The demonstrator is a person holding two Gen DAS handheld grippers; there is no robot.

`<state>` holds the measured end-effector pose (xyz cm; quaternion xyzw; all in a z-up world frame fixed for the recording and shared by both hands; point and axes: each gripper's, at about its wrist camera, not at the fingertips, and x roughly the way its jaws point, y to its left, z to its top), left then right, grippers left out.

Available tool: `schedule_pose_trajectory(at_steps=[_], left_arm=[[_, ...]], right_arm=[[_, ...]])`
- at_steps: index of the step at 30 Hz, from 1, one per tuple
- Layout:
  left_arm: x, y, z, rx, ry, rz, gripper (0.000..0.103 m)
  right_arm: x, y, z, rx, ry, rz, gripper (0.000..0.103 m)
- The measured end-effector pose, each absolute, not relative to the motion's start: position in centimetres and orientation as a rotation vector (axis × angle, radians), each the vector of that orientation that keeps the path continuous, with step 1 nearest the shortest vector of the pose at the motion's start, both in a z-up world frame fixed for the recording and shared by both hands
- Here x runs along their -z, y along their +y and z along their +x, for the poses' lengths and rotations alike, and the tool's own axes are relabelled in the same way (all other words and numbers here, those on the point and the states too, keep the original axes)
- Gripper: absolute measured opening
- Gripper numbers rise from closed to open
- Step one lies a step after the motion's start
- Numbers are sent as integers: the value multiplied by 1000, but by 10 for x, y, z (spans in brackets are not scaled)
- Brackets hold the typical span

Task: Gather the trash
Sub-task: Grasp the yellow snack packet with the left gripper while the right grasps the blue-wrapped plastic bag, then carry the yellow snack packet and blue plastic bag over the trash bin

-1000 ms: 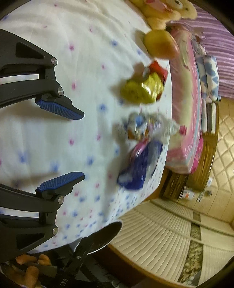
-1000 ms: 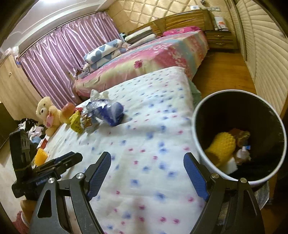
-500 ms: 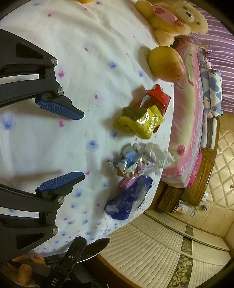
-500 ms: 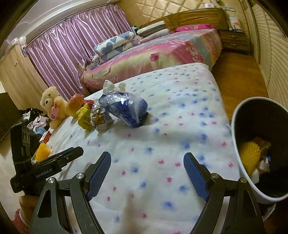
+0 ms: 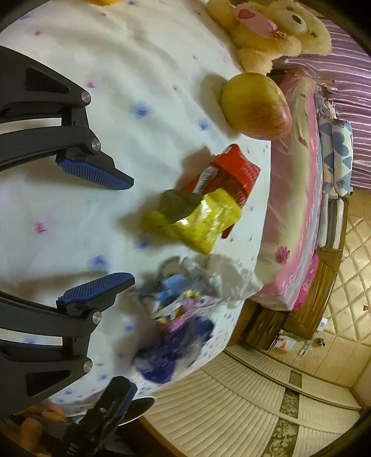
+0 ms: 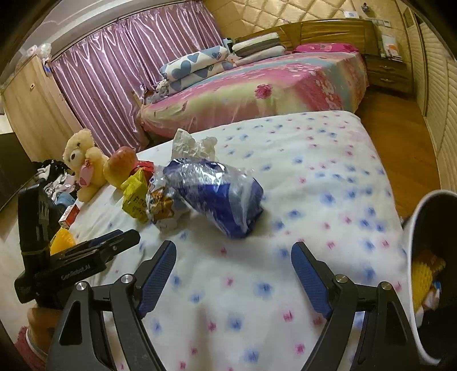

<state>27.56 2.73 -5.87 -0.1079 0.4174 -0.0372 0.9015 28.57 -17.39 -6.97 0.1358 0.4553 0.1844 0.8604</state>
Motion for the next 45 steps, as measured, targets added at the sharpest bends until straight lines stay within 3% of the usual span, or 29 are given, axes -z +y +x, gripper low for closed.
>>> schedule_pose_trajectory(at_steps=[7,8,9,10,11,13,14,19,45], left_arm=[[63,29,301,65,840,-239,57],[65,29,303,64,842,-243,54],[67,27,304,68,844,-244,40],[69,27,305,77,851,-244,22],[70,26,307,86,860,-240,15],[71,25,308,103,863,-234,8],[70,25,305,110,852,-231,7],[66,27,292,122,836,-242,5],[44,-39,231,365,841,-194,4]], right_arm=[[73,-166,307,-388,951,258,83],[73,-164,310,-387,949,247,83],[73,-163,312,-387,948,240,81],[74,-162,313,-387,946,234,74],[74,-161,315,-387,947,229,58],[77,-158,318,-385,963,220,41],[77,-158,317,-382,963,219,36],[74,-164,306,-375,943,238,30],[52,-222,228,-274,910,312,29]])
